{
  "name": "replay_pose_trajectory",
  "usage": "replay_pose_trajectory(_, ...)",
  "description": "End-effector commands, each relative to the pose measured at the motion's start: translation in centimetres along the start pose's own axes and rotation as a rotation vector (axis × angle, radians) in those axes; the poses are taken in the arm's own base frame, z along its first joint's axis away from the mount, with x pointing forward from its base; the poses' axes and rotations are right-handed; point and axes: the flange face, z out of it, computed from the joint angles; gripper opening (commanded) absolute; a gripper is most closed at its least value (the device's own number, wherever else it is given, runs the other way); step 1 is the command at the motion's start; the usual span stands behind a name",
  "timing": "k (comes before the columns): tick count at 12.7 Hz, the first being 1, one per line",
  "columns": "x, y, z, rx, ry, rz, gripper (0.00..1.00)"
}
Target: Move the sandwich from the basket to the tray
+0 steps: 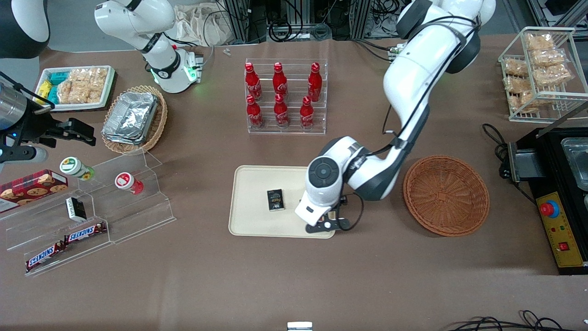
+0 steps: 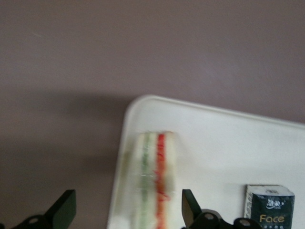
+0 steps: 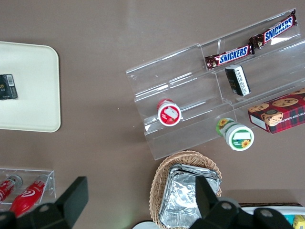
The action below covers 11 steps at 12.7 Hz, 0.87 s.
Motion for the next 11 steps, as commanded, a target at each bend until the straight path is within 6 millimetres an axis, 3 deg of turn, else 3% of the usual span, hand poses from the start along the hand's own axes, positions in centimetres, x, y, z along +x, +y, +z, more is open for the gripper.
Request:
replay_pose_trajectory(1, 2.1, -6.2, -9.6, 0.011, -0.021, -0.079, 1.0)
replay_pose_trajectory(3, 4.0, -11.6, -14.1, -0.022, -0.04, -0.162, 1.0)
replay_pose_trajectory(4, 3.8, -14.4, -15.9, -0.041, -0.043, -0.146, 1.0)
replay_pose_trajectory(6, 1.6, -18.9, -19.5, -0.021, -0.009, -0.096, 1.0)
replay_pose_trajectory(8, -0.3, -23.8, -21.6, -0.046, 0.031, -0.066, 1.0)
replay_pose_trajectory(11, -2.9, -30.5, -22.4, -0.028, 0.048, 0.057, 1.0)
